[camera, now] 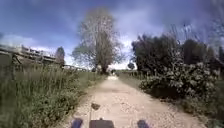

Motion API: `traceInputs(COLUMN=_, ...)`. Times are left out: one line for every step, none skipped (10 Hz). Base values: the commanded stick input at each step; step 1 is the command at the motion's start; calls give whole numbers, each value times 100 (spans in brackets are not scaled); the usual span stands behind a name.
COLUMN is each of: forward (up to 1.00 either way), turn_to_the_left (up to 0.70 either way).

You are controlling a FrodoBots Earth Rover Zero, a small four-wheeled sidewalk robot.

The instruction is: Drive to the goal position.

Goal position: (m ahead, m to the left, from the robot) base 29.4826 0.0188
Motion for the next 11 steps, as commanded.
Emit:
traceInputs(forward=85, turn_to_the_left=0)
traceInputs(forward=85, turn_to_the_left=0)
traceInputs(forward=85, turn_to_the_left=0)
traceInputs(forward=85, turn_to_the_left=0)
traceInputs(forward=85, turn_to_the_left=-10)
traceInputs(forward=85, turn_to_the_left=-26)
traceInputs(forward=85, turn_to_the_left=-15)
traceInputs(forward=85, turn_to_the_left=0)
traceInputs(forward=85, turn_to_the_left=0)
traceInputs(forward=85, turn_to_the_left=0)
traceInputs(forward=85, turn_to_the_left=0)
